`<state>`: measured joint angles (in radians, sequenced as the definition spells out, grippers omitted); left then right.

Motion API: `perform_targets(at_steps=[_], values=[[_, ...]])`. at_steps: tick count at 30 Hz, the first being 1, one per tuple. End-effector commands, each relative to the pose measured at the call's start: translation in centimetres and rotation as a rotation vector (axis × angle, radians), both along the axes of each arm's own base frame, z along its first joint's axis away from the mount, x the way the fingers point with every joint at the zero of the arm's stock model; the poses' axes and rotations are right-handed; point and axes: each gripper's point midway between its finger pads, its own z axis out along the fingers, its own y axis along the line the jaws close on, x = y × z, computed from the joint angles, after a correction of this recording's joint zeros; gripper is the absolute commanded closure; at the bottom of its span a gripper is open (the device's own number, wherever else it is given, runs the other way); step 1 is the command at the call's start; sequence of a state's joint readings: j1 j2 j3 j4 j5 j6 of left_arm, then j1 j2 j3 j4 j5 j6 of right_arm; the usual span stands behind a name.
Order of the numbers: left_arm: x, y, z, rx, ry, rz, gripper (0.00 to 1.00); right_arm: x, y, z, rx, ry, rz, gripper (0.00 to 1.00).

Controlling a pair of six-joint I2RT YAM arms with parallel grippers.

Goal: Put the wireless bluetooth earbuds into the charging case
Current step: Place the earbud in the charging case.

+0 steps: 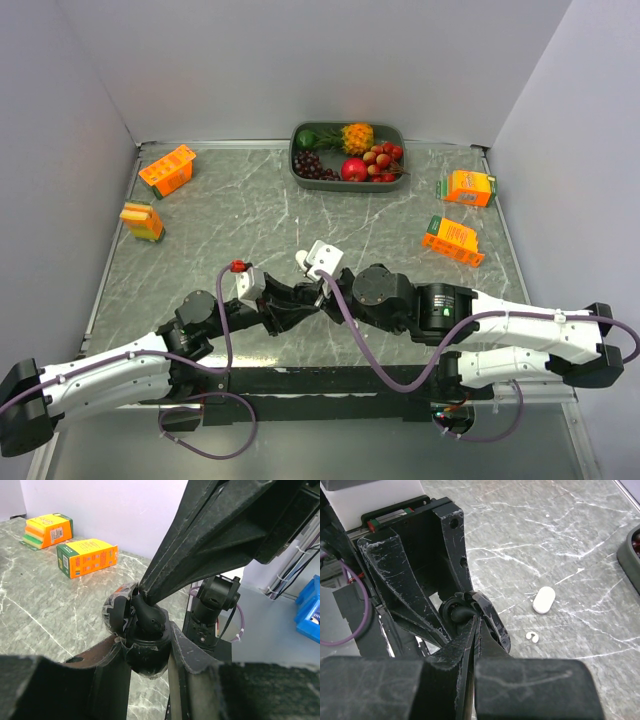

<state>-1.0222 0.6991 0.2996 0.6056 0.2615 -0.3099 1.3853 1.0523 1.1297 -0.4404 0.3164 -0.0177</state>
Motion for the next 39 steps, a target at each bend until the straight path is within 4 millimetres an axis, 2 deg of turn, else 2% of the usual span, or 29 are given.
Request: perform_targets(at_steps=[1, 17, 20, 23, 25, 26, 29, 33, 39], values=[[0.6, 0.4, 3.3, -0.091, -0.033, 0.036, 0.99, -0.7, 0.5, 2.2, 0.042, -0.021, 0.015, 1.00], [1.1, 0.9, 3.3, -0.100, -0.030, 0.077, 0.99, -1.6, 0.8, 2.0, 0.001, -0.048, 0.027, 1.00], [1.0, 0.8, 3.3, -0.099, -0.033, 0.073, 0.99, -1.6, 0.8, 2.2, 0.015, -0.047, 0.021, 1.00], [1.0, 0.8, 3.2, -0.097, -0.032, 0.073, 0.99, -1.3, 0.4, 3.4, 0.058, -0.051, -0.005, 1.00], [1.0, 0.8, 3.2, -0.097, -0.031, 0.073, 0.99, -1.2, -0.1, 4.4, 0.093, -0.055, -0.020, 0.93], [1.0, 0.8, 3.2, -0.097, -0.031, 0.070, 0.99, -1.1, -0.2, 4.7, 0.102, -0.056, -0.027, 0.82], [1.0, 0.8, 3.2, -0.097, -0.032, 0.068, 0.99, -0.7, -0.7, 5.3, 0.120, -0.067, -0.055, 0.66], [0.8, 0.8, 3.3, -0.100, -0.040, 0.058, 0.99, -0.4, -0.8, 5.0, 0.111, -0.044, -0.056, 0.62], [0.1, 0.7, 3.4, -0.103, -0.062, 0.027, 0.99, -0.3, -0.6, 4.2, 0.108, 0.013, -0.045, 0.62]])
